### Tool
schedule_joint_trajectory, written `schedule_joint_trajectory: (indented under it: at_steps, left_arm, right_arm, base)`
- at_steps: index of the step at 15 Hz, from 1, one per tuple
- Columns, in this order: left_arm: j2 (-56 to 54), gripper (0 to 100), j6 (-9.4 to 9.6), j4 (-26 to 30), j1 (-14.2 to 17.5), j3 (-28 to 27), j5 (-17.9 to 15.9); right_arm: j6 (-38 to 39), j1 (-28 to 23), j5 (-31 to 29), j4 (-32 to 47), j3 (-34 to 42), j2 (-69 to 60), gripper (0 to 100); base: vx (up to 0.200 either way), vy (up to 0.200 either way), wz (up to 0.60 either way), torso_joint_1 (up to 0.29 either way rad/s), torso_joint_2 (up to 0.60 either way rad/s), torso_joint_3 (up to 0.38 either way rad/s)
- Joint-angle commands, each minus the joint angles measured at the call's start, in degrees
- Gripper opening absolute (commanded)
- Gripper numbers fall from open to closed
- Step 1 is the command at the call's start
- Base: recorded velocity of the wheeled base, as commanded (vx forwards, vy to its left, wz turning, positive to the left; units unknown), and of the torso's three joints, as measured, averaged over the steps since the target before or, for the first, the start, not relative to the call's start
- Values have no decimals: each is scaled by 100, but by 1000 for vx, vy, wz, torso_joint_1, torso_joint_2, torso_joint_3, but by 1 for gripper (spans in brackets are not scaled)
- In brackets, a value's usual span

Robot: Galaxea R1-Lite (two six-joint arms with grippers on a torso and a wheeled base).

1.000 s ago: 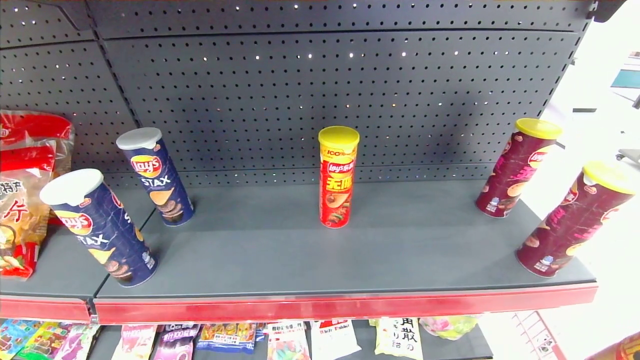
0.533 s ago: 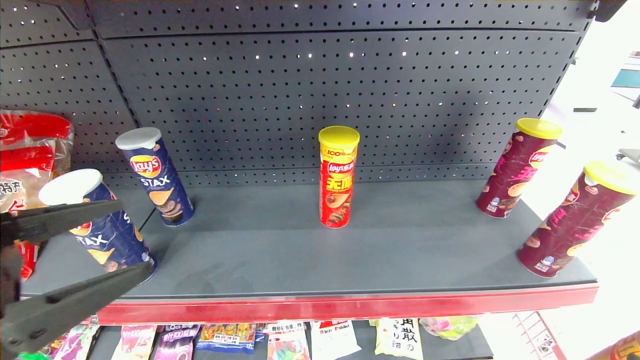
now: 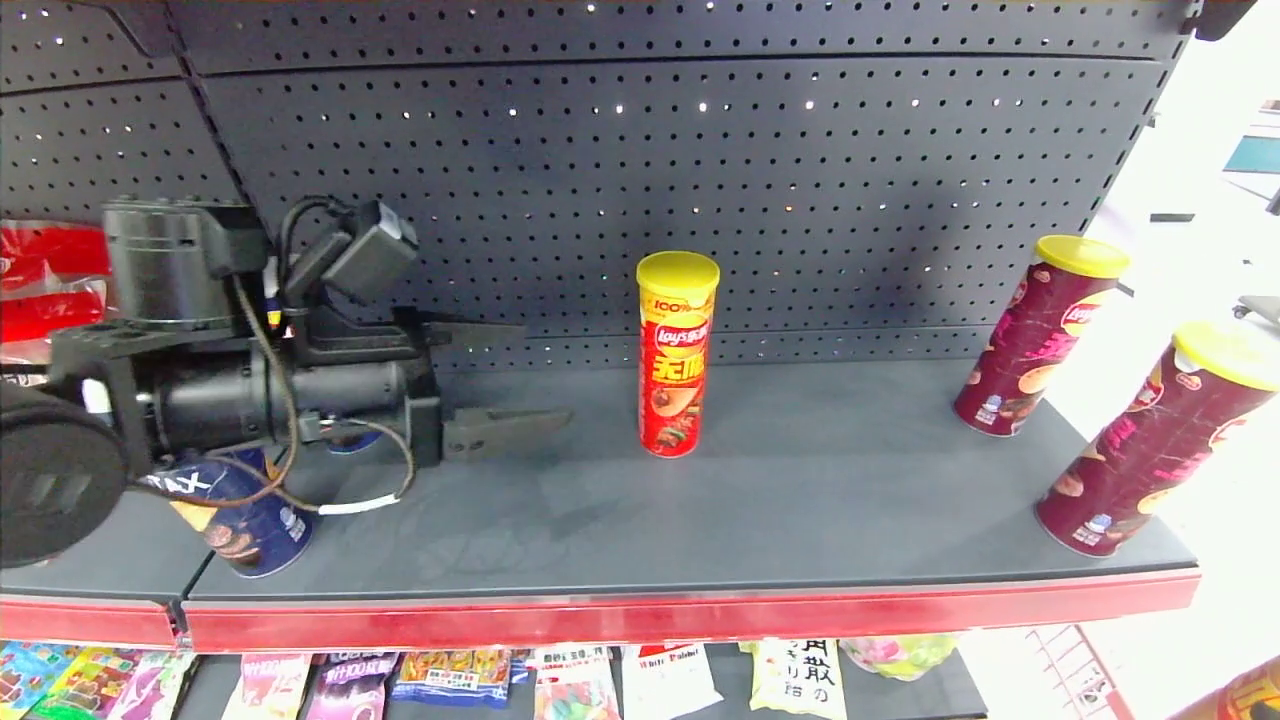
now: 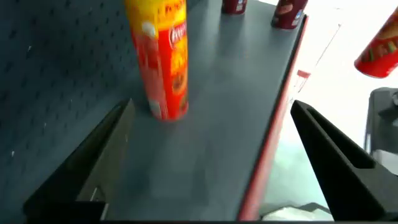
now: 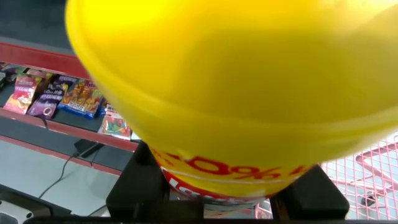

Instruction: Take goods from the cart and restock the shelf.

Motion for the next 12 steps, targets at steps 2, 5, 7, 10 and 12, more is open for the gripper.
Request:
schedule_joint_trajectory:
  at_steps: [2,5,7,10,12]
  left_arm:
    - [1114,100,26,-69,-179,-791,-141]
    - [1571,100,26,-78,-293,-1354,-141]
    - [1941,100,17,-78,-311,-1942,-141]
    - [2275,100,-159,-52,-407,-2540,-106]
    - [2424,100,-255,-61,-478,-2593,17]
  right_arm:
    - [-2,-14,-5,-1,-1,12,0]
    - [-2,-22,-5,8,8,20,0]
    - [-2,-22,-22,17,16,12,0]
    - [7,-22,-31,17,16,20,0]
    - [7,-22,-31,26,16,20,0]
  base:
    - [0,0,0,0,0,0]
    - [0,0,0,0,0,0]
    - [0,0,0,0,0,0]
    - [0,0,0,0,0,0]
    - [0,0,0,0,0,0]
